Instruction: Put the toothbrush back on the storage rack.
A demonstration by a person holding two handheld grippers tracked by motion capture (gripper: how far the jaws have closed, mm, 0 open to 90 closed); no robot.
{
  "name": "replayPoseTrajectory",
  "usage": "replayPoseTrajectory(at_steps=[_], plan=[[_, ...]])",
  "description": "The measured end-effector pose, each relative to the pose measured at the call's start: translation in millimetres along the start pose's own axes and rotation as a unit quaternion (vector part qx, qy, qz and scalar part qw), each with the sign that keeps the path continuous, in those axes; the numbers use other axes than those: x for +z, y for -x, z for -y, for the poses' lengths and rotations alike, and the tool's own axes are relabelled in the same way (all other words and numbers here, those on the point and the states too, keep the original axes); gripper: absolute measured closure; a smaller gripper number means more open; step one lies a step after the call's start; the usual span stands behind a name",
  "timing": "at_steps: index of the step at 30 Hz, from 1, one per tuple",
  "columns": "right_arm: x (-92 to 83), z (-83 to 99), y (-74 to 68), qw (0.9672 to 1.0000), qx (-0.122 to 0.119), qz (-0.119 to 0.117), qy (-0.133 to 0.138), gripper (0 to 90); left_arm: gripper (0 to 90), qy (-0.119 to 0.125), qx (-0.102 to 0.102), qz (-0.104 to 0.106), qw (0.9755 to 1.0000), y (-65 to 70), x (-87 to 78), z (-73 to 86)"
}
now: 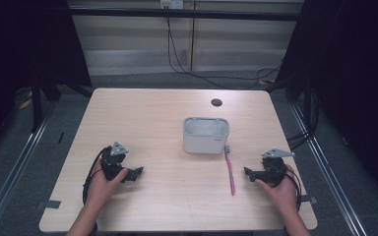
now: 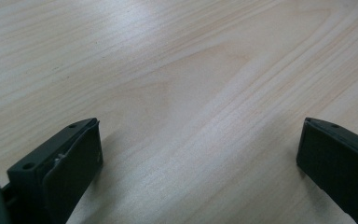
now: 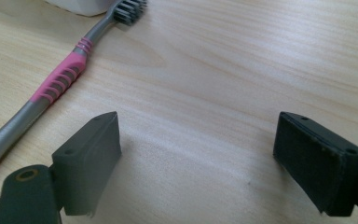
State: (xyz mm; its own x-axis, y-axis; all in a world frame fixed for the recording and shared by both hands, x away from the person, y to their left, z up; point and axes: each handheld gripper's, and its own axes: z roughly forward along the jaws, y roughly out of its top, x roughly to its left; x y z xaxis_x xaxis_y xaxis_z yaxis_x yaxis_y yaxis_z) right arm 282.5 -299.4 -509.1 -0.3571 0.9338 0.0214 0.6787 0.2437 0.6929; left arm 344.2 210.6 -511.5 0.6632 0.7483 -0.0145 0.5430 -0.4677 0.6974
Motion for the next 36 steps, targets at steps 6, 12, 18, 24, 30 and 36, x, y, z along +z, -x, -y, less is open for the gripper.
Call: replayPoseTrajectory(at_steps=[6, 12, 18, 24, 30, 36], plan=[[-1.0, -13.9, -2.7, 0.9988, -0.001, -0.005, -0.049, 25.9, 0.0, -0.001, -0.001, 0.000, 1.0000, 0.0, -0.1, 0.0], [-0.1, -35.4, -14.4, 0.9955, 0.026, -0.041, -0.081, 34.3, 0.0, 0.000, 0.000, 0.000, 1.0000, 0.1, 0.0, 0.0], [1.0, -55.0, -20.6, 0.9902, 0.058, -0.066, -0.108, 40.5, 0.0, 0.000, 0.000, 0.001, 1.0000, 0.0, 0.0, 0.2], [2.9, -69.5, -24.0, 0.9888, 0.064, -0.069, -0.116, 46.5, 0.0, 0.000, 0.000, 0.002, 1.0000, 0.0, 0.0, 0.1], [8.2, -76.9, -30.4, 0.9858, 0.069, -0.071, -0.135, 47.2, 0.0, -0.001, 0.000, 0.002, 1.0000, -0.1, -0.1, -0.1], [20.6, -81.7, -45.2, 0.9855, 0.042, -0.071, -0.148, 52.4, 0.0, -0.001, 0.001, 0.002, 1.0000, -0.1, 0.0, 0.0]])
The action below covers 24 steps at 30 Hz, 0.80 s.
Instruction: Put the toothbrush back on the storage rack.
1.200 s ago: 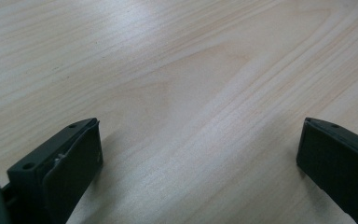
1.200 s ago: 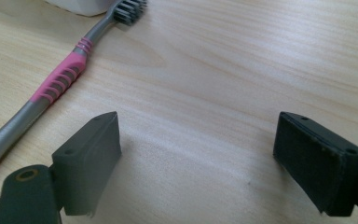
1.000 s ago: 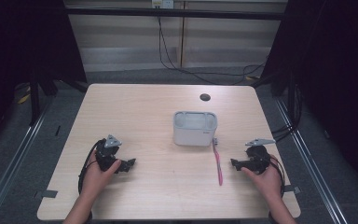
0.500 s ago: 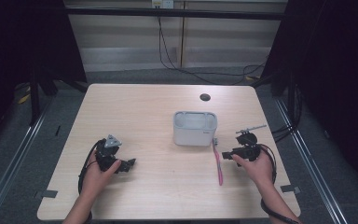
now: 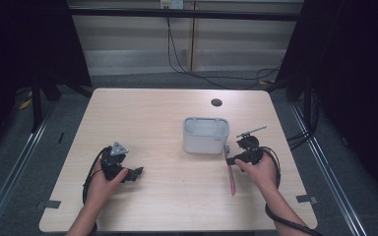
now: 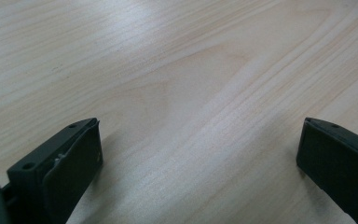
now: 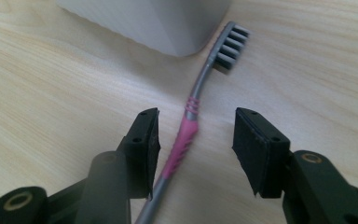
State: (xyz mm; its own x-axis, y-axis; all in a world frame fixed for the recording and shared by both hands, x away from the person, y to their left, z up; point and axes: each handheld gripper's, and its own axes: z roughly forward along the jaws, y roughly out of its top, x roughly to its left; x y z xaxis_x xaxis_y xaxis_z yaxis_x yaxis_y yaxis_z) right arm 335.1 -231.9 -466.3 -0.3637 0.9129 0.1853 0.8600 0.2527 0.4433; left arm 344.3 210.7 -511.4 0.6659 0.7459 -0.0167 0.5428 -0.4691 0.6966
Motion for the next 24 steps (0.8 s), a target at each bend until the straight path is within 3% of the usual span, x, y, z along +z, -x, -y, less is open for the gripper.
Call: replayPoseTrajectory(at_steps=[8, 9, 11, 20, 24], plan=[[9.9, -3.9, -3.4, 0.9997, -0.005, 0.014, -0.017, 57.6, 0.0, 0.001, 0.000, 0.001, 1.0000, 0.0, 0.1, 0.1], [11.4, -3.4, -5.2, 0.9992, -0.015, 0.031, -0.021, 62.2, 0.0, 0.001, 0.000, 0.000, 1.0000, 0.1, 0.0, 0.1], [13.4, -2.0, -4.9, 0.9987, -0.023, 0.038, -0.025, 64.4, 0.0, 0.001, -0.001, 0.000, 1.0000, 0.0, 0.1, 0.1], [11.3, 0.4, 1.0, 0.9989, 0.006, 0.032, -0.033, 68.0, 0.0, 0.001, -0.001, 0.000, 1.0000, 0.1, 0.1, 0.1], [13.8, -4.8, 3.9, 0.9985, 0.020, 0.042, -0.029, 71.6, 0.0, 0.001, -0.001, 0.000, 1.0000, 0.1, 0.0, 0.0]])
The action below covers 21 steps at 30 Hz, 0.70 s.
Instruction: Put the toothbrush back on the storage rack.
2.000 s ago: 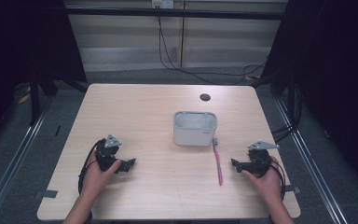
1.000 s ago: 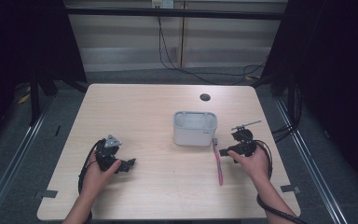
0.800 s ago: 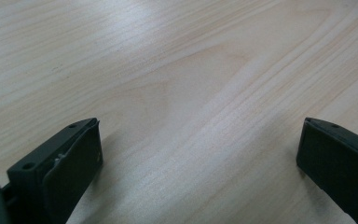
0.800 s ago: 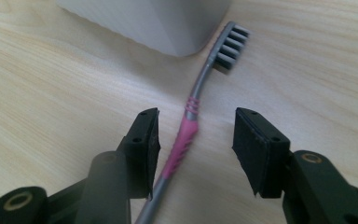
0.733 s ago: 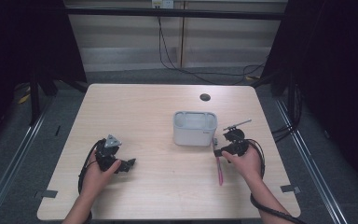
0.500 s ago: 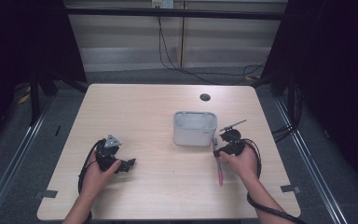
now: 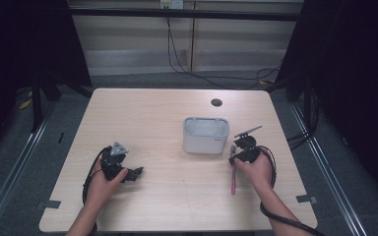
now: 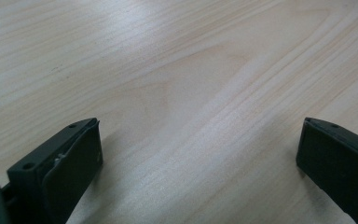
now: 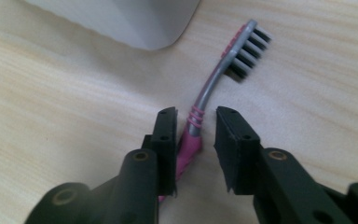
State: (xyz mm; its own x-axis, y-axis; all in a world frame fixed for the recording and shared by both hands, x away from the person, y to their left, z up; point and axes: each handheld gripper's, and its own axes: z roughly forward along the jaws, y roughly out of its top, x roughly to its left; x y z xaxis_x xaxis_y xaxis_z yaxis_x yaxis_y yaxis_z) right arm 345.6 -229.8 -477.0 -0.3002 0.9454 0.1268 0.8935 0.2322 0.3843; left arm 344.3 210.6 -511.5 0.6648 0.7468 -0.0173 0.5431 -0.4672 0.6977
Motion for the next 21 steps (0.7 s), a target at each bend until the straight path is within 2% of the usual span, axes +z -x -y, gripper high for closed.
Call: replayPoseTrajectory(at_steps=[1, 2, 6, 7, 8, 10, 13, 14, 15, 18, 19, 21], plan=[[0.4, -1.4, -0.4, 1.0000, 0.006, 0.002, -0.004, 78.0, 0.0, 0.001, 0.000, 0.000, 1.0000, -0.1, 0.1, 0.1], [0.2, -1.7, -0.6, 0.9999, 0.002, 0.007, -0.007, 79.5, 0.0, 0.001, 0.000, 0.000, 1.0000, -0.1, 0.1, 0.1], [-0.7, -1.8, 0.7, 0.9998, 0.012, 0.010, -0.012, 80.9, 0.0, 0.001, 0.000, 0.000, 1.0000, -0.1, 0.2, 0.1], [-1.2, -0.4, 3.2, 0.9995, 0.029, 0.005, -0.009, 81.1, 0.0, 0.000, 0.000, 0.000, 1.0000, 0.0, 0.1, 0.0], [-1.7, 0.1, 4.0, 0.9993, 0.035, 0.006, -0.009, 81.2, 0.0, 0.001, 0.000, 0.000, 1.0000, 0.0, 0.1, 0.1], [-2.1, 0.6, 5.4, 0.9993, 0.035, 0.006, -0.009, 81.2, 0.0, 0.001, 0.000, 0.000, 1.0000, -0.1, 0.1, 0.0], [-5.9, 2.4, 9.3, 0.9989, 0.047, -0.003, 0.004, 81.3, 0.0, 0.001, 0.000, 0.000, 1.0000, 0.0, 0.2, 0.1], [-7.8, 3.0, 11.2, 0.9987, 0.048, -0.007, 0.012, 81.3, 0.0, 0.001, 0.000, 0.000, 1.0000, -0.1, 0.1, 0.1], [-13.1, 2.9, 12.6, 0.9977, 0.060, -0.018, 0.026, 81.3, 0.0, 0.000, 0.000, 0.000, 1.0000, 0.1, 0.0, 0.0], [-21.8, 1.9, 13.6, 0.9969, 0.058, -0.021, 0.048, 81.3, 0.0, 0.001, 0.000, 0.000, 1.0000, 0.0, 0.2, 0.1], [-21.8, 1.9, 13.6, 0.9969, 0.058, -0.021, 0.048, 81.3, 0.0, 0.001, 0.000, 0.000, 1.0000, 0.0, 0.2, 0.1], [-29.2, 1.6, 13.7, 0.9956, 0.057, -0.028, 0.069, 81.4, 0.0, 0.001, 0.000, 0.000, 1.0000, 0.0, 0.2, 0.1]])
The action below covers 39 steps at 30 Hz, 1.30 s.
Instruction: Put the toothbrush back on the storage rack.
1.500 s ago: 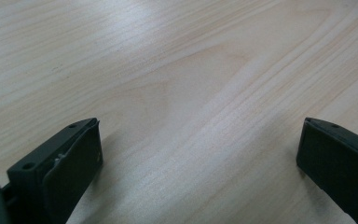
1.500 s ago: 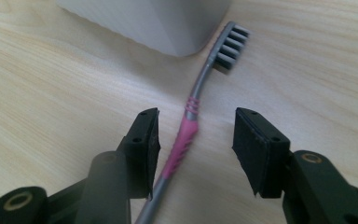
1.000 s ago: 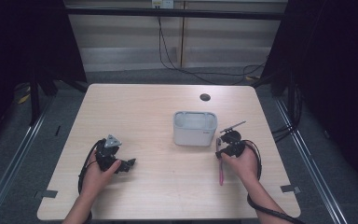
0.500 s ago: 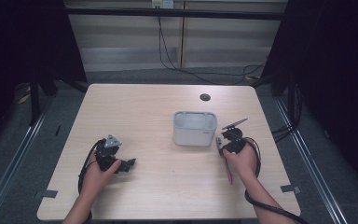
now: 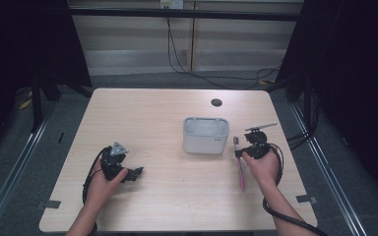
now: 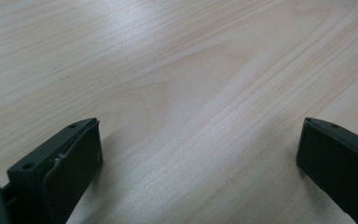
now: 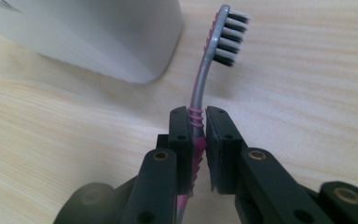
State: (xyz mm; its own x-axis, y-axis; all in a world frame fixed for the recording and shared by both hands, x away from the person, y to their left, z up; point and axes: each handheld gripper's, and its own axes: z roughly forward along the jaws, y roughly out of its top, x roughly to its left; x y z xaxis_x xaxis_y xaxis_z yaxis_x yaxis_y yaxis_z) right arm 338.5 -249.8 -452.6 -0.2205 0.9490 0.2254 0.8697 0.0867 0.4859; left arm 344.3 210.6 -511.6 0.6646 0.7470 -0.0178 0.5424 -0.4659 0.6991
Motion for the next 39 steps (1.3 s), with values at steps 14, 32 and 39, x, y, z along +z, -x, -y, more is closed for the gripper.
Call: replayPoseTrajectory(at_steps=[14, 32, 39], plan=[[-30.4, -6.7, -3.1, 0.9956, -0.014, -0.024, 0.089, 81.4, 0.0, -0.002, 0.001, -0.001, 1.0000, -0.2, -0.3, -0.1], [-56.3, -16.9, -8.0, 0.9832, -0.027, -0.026, 0.179, 81.4, 0.0, 0.000, 0.000, 0.000, 1.0000, -0.1, 0.0, 0.0], [-62.0, -22.5, -13.7, 0.9796, -0.039, -0.024, 0.196, 81.4, 0.0, -0.002, 0.000, 0.000, 1.0000, 0.0, -0.2, -0.1]])
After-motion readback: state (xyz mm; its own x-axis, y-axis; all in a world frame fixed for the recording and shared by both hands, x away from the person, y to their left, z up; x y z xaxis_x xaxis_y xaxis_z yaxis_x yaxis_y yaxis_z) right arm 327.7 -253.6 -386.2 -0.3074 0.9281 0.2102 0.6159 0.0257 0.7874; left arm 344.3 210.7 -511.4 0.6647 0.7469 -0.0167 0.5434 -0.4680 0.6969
